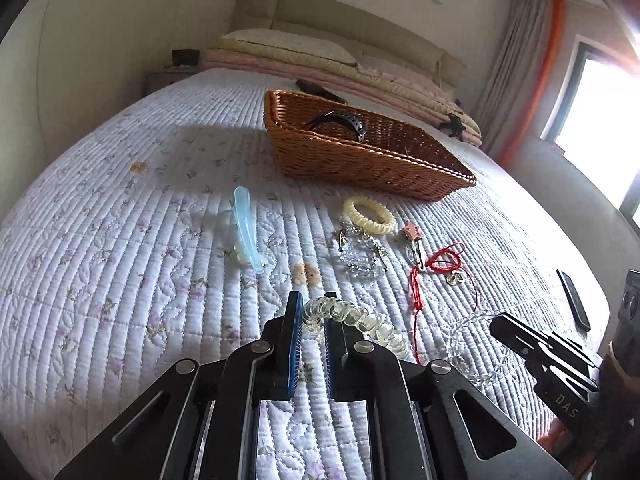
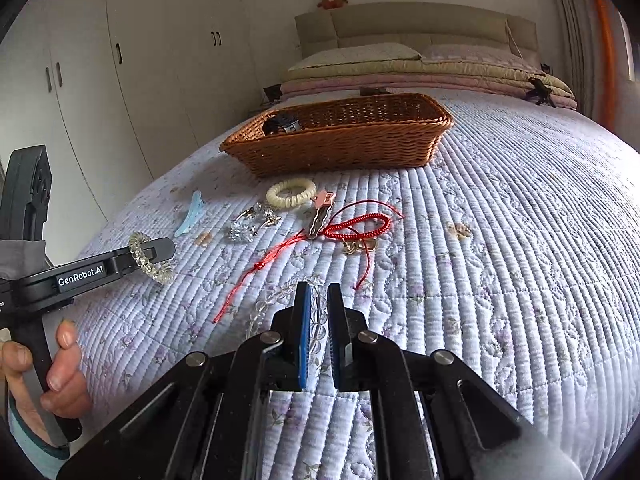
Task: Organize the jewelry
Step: 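Grasp the cream bead bracelet with the left tool while the right grips the clear crystal bracelet, then carry both bracelets over the wicker basket and open both tools, then withdraw both open tools from the basket back toward the jewelry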
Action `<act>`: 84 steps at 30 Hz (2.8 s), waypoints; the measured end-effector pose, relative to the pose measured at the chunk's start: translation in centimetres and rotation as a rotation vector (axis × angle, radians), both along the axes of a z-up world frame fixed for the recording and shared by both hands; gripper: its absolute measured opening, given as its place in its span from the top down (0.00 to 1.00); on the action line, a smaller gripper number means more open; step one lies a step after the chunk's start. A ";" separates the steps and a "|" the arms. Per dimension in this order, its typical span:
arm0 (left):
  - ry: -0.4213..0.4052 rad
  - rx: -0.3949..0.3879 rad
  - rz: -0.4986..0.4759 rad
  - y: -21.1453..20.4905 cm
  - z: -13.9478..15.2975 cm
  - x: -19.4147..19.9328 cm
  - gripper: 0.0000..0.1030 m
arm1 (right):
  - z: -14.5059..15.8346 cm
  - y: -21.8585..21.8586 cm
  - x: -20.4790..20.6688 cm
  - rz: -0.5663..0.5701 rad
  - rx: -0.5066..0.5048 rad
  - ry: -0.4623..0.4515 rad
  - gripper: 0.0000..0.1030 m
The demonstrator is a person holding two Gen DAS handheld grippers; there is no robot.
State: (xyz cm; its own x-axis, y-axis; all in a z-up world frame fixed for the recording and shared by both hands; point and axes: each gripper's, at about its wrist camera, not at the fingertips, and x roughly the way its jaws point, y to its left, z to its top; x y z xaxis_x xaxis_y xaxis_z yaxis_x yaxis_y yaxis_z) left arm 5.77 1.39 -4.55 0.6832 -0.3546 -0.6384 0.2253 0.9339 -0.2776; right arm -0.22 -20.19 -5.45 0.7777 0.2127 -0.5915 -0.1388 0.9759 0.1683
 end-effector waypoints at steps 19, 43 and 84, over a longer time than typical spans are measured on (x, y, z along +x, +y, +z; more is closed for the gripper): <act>-0.009 -0.006 0.007 0.1 0.2 -0.2 0.90 | 3.5 0.2 -2.3 0.043 0.036 -0.122 0.91; -0.020 -0.033 -0.152 -8.4 9.2 15.2 0.90 | 12.1 -4.4 15.7 -0.039 0.003 -0.166 0.91; -0.066 -0.058 -0.097 -8.1 11.9 15.9 0.52 | 9.0 -8.6 19.0 -0.097 0.148 -0.069 0.68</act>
